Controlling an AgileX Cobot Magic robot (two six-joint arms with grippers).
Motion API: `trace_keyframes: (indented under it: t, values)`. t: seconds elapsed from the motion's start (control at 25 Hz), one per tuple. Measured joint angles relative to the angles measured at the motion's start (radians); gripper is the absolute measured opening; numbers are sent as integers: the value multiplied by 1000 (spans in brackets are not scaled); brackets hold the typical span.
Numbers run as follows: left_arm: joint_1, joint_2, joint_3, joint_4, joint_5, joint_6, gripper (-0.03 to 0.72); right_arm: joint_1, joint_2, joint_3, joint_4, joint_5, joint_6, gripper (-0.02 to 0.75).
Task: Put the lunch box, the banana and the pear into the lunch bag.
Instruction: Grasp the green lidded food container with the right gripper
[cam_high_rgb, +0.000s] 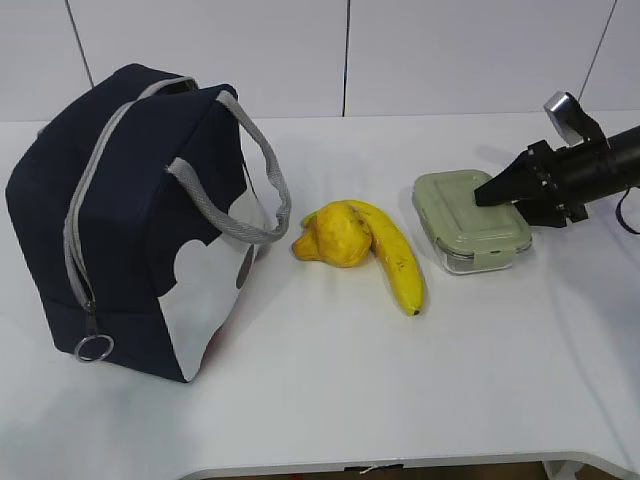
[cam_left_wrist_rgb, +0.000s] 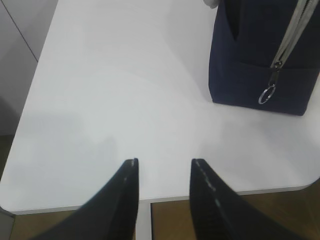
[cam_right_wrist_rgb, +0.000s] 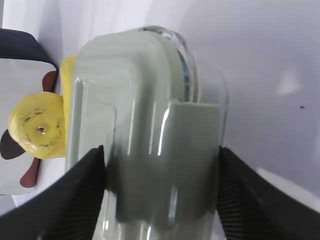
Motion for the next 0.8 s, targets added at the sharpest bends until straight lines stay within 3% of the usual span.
trace_keyframes:
  t: [0.2, 0.8]
  values:
    - [0, 0, 0, 0, 0, 0, 242, 0, 2, 0, 15, 10, 0, 465]
    - [0, 0, 0, 0, 0, 0, 242, 1, 2, 0, 19, 10, 4, 423]
